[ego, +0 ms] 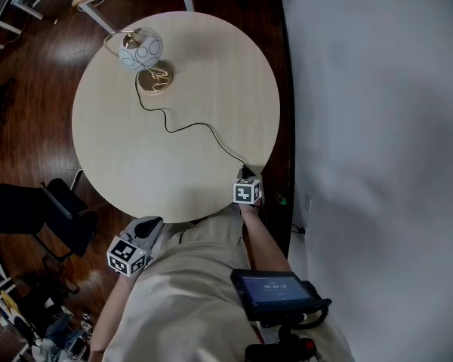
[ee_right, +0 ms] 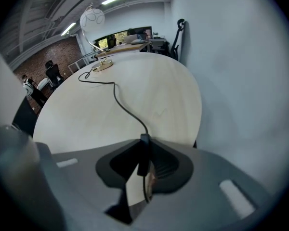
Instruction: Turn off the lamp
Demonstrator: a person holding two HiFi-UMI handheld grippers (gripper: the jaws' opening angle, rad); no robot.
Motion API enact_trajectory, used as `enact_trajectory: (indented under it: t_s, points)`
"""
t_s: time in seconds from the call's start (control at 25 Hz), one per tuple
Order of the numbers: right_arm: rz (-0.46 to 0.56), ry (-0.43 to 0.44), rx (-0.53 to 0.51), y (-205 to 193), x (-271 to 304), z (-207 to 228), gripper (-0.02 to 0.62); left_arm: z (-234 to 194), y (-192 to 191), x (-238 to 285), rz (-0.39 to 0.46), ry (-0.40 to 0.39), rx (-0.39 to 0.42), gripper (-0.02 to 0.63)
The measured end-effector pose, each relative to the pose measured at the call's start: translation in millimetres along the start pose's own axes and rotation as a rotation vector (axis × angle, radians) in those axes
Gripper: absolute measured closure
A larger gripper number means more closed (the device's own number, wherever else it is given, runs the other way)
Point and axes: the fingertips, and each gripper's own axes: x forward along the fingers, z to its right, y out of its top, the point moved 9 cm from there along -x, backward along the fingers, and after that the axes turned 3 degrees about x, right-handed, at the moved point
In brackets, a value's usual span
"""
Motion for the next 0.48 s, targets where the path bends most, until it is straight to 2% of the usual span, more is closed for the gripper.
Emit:
enact_trajectory:
  t_s: [0.28,0.48]
  points:
    - [-0.001,-0.048,-0.025,1,1,-4,0.512,-4,0,-2,0.006,-0.009,0.003,0.603]
    - [0.052,-0.067,-0.067,9,-3,-11,0.488,-7,-2,-5,0.013,-0.020,0.020,0.603]
